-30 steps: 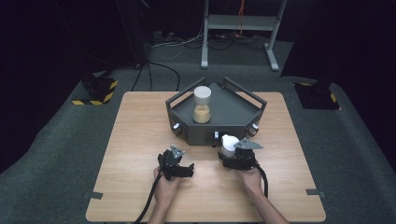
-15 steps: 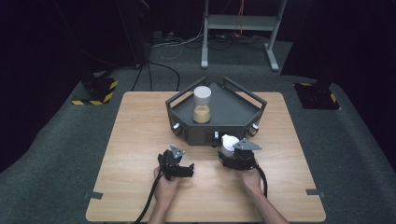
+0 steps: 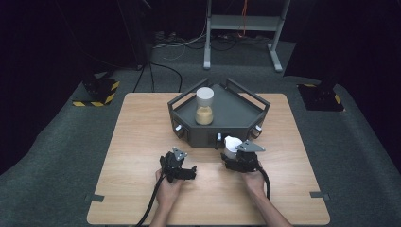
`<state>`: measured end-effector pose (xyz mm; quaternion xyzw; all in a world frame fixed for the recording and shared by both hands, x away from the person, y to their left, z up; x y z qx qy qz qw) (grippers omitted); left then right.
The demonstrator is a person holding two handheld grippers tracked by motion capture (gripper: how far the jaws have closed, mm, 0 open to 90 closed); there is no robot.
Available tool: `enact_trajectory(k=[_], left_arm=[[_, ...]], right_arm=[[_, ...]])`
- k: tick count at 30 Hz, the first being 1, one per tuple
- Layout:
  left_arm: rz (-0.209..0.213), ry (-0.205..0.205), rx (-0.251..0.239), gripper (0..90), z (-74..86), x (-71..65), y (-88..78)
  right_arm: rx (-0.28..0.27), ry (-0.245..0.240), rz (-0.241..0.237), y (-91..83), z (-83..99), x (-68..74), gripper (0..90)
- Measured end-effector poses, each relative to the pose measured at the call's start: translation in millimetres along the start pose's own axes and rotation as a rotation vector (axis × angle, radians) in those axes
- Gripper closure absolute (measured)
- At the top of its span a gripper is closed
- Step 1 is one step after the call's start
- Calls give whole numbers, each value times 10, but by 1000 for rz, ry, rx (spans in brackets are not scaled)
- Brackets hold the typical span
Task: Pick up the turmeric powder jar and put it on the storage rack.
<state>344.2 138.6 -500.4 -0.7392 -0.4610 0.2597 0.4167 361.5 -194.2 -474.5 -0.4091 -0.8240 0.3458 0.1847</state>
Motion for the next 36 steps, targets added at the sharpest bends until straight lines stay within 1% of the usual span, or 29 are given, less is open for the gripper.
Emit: enact_trajectory(k=[10, 15, 19, 23, 28, 36], left_arm=[[1, -1, 0, 28, 0, -1, 0], [0, 0, 0, 28, 0, 0, 0], [0, 0, 0, 28, 0, 0, 0], [0, 0, 0, 28, 0, 0, 0], [1, -1, 0, 28, 0, -1, 0], [0, -1, 0, 27, -1, -1, 0]], right_arm=[[-5, -22, -17, -104, -75, -23, 300], [-5, -31, -4, -169, -109, -22, 300], [-10, -32, -19, -220, -124, -54, 300], [-10, -42, -32, -270, -151, -89, 300], [-13, -41, -55, -326, -186, -135, 300], [-28, -68, -59, -442, -283, -162, 300]])
Point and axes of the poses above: each handheld gripper's, and its own axes: y roughly forward along the jaws, z roughly out of its underside, x roughly to its left, the point moved 7 cm from there along y, roughly forward along the jaws, and after that the axes turned 15 degrees about x, right-handed, at the moved point
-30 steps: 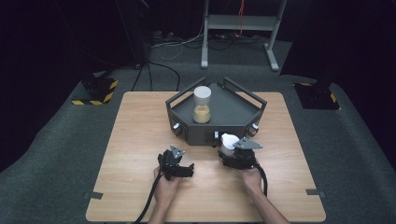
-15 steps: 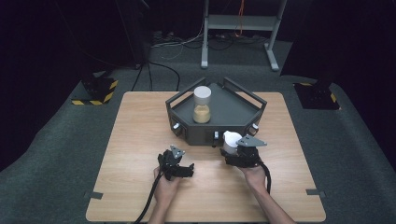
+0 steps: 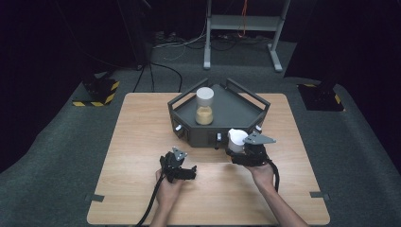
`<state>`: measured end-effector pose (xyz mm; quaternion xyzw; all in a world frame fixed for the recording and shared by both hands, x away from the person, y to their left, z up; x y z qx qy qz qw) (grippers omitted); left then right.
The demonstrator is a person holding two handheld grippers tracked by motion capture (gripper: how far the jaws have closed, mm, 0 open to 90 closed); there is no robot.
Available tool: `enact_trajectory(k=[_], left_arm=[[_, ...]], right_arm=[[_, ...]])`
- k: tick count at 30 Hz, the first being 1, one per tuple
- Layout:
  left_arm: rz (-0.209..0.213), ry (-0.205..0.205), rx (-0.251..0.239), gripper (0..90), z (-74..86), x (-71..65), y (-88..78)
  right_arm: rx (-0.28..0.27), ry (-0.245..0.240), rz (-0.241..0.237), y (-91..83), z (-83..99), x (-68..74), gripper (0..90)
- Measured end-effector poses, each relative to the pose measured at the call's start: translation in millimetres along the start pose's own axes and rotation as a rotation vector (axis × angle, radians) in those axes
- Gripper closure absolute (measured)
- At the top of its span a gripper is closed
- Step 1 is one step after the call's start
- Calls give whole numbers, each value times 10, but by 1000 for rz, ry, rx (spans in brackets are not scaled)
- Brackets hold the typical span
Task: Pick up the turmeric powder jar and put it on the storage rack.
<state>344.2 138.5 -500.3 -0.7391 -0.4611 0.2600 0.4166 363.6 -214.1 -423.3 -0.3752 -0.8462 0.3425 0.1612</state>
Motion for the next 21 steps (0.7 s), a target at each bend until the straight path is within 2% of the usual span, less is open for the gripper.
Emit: enact_trajectory(k=[7, 13, 21], left_arm=[[0, 0, 0, 27, 0, 0, 0], [0, 0, 0, 27, 0, 0, 0], [0, 0, 0, 27, 0, 0, 0]], right_arm=[[-14, -27, -22, -116, -133, -14, 300], [-25, -32, -43, -169, -242, -26, 301], [-49, -39, -46, -258, -382, -44, 300]])
Point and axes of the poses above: each handheld gripper's, and its own axes: y roughly forward along the jaws, z roughly out of its underside, x roughly to its left, the point moved 7 cm from there along y, roughly forward along the jaws, and after that the axes turned 15 degrees about x, right-handed, at the moved point
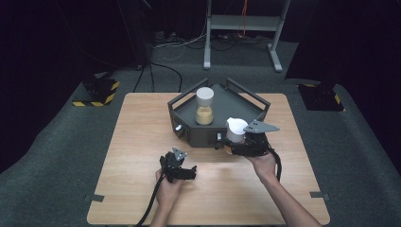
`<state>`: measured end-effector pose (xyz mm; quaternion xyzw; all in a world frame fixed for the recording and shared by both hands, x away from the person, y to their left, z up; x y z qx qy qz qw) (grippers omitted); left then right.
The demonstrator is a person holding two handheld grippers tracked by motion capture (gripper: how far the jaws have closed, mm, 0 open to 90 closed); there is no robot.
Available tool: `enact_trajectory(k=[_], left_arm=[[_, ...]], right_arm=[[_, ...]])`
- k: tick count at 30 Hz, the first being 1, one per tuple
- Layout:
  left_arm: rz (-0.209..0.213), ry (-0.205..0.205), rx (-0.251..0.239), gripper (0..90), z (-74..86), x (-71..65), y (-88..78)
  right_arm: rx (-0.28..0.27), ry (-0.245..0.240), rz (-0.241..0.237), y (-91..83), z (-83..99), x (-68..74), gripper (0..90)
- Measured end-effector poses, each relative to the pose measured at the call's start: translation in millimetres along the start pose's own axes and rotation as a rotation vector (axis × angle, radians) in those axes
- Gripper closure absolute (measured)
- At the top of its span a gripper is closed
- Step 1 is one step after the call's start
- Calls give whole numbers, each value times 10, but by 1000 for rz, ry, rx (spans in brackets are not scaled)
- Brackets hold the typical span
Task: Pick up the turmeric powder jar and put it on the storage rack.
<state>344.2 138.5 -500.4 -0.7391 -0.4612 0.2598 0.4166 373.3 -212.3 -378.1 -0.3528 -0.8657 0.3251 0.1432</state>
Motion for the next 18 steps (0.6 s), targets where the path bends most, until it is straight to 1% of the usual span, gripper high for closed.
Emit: enact_trajectory(k=[7, 18], left_arm=[[0, -1, 0, 27, 0, 0, 0], [0, 0, 0, 27, 0, 0, 0]], right_arm=[[-13, -1, -3, -72, -117, -38, 301], [-17, -3, -9, -142, -258, -80, 301]])
Point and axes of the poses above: each handheld gripper's, and its own axes: y roughly forward along the jaws, z roughly out of its underside, x roughly to its left, the point moved 7 cm from there along y, roughly forward along the jaws, and after that the axes turned 15 degrees about x, right-handed, at the moved point
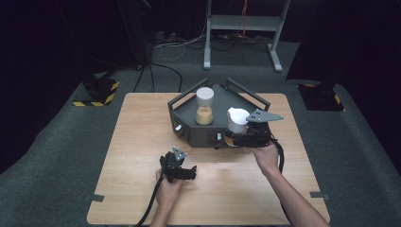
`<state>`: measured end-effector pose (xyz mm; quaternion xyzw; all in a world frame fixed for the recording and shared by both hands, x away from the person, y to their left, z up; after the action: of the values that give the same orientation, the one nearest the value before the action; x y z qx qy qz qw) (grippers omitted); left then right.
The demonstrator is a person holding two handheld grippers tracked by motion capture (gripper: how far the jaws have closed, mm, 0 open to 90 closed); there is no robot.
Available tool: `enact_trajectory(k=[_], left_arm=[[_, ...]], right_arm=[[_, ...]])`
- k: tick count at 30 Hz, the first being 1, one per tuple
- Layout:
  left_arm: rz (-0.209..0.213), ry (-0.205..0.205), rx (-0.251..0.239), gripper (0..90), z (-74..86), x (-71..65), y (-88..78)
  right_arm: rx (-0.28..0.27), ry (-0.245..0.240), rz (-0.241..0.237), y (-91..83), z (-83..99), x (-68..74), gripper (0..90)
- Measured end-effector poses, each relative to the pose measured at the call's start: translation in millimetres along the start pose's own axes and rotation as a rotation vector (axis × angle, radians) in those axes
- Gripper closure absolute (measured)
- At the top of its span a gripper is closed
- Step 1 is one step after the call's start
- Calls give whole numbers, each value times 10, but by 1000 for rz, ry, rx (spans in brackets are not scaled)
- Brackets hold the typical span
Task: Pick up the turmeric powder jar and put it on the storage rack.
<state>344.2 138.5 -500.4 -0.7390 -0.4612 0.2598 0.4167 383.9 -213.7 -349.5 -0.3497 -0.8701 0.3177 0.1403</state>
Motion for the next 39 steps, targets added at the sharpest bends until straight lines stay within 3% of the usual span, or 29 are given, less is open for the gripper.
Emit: enact_trajectory(k=[39], left_arm=[[0, 0, 0, 27, 0, -1, 0]], right_arm=[[7, 39, 69, 56, -419, -197, 301]])
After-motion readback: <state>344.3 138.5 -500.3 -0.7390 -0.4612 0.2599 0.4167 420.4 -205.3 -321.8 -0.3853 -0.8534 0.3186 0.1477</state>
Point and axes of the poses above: each handheld gripper's, and its own axes: y roughly forward along the jaws, z roughly out of its underside, x roughly to its left, the point moved 7 cm from there along y, roughly forward along the jaws, and after that the axes turned 15 degrees about x, right-handed, at the moved point
